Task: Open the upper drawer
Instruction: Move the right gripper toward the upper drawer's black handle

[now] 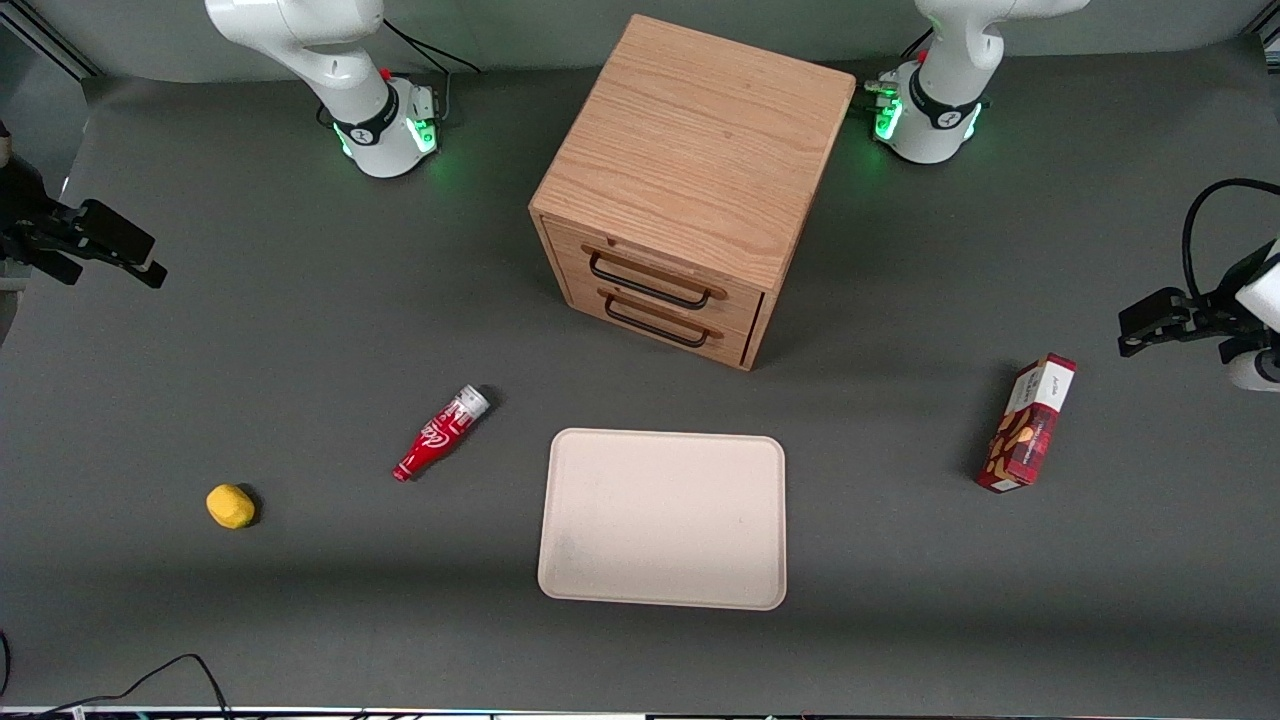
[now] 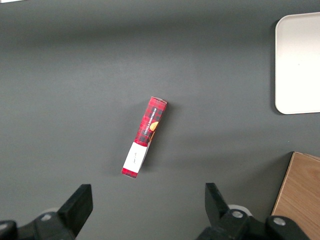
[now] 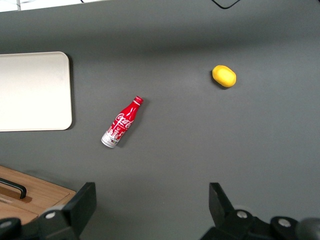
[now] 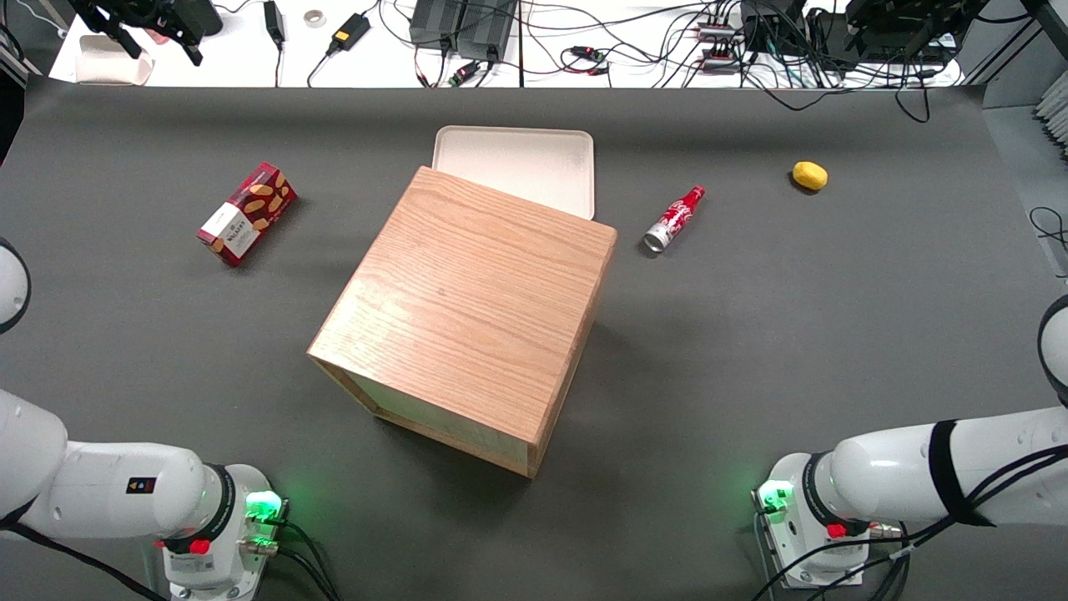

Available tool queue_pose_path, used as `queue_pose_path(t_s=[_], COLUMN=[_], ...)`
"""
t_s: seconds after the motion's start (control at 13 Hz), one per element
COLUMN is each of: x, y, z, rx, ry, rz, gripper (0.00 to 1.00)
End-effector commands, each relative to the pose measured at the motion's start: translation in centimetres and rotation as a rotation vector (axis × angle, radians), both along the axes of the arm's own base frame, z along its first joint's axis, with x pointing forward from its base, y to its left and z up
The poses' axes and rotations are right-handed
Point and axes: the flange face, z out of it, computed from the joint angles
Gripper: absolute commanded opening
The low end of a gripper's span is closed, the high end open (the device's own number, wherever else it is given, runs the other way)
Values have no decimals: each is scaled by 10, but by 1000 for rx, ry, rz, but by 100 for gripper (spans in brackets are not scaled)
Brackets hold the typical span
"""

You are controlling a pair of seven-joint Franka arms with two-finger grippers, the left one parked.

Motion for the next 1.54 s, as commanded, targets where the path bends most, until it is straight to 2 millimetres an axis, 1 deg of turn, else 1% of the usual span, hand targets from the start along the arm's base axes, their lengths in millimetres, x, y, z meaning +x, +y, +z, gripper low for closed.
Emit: queue_pose_path(t_s=[0.0, 0.08, 0.15, 0.31, 0.54, 0.62, 0.69, 0.85, 1.0, 1.08, 1.15, 1.23, 1.31, 1.38, 1.46], x=[3, 4, 7, 11, 11, 9, 9, 13, 19, 19, 18, 19, 15, 14, 9], y=[1, 3, 6, 49, 131, 165, 196, 249, 289, 312, 332, 345, 363, 372, 387], z=[3, 3, -3, -16, -40, -52, -69, -96, -131, -144, -157, -171, -181, -190, -199], rx=[-6, -8, -4, -6, 12, 16, 26, 89, 168, 205, 233, 256, 279, 297, 323], ry=[10, 12, 22, 45, 86, 100, 123, 103, 118, 107, 100, 102, 100, 100, 105], rz=[-15, -12, -6, 117, 284, 347, 402, 479, 525, 552, 573, 586, 609, 623, 653], gripper=[100, 100, 100, 100, 100, 100, 100, 100, 100, 100, 100, 100, 100, 100, 100])
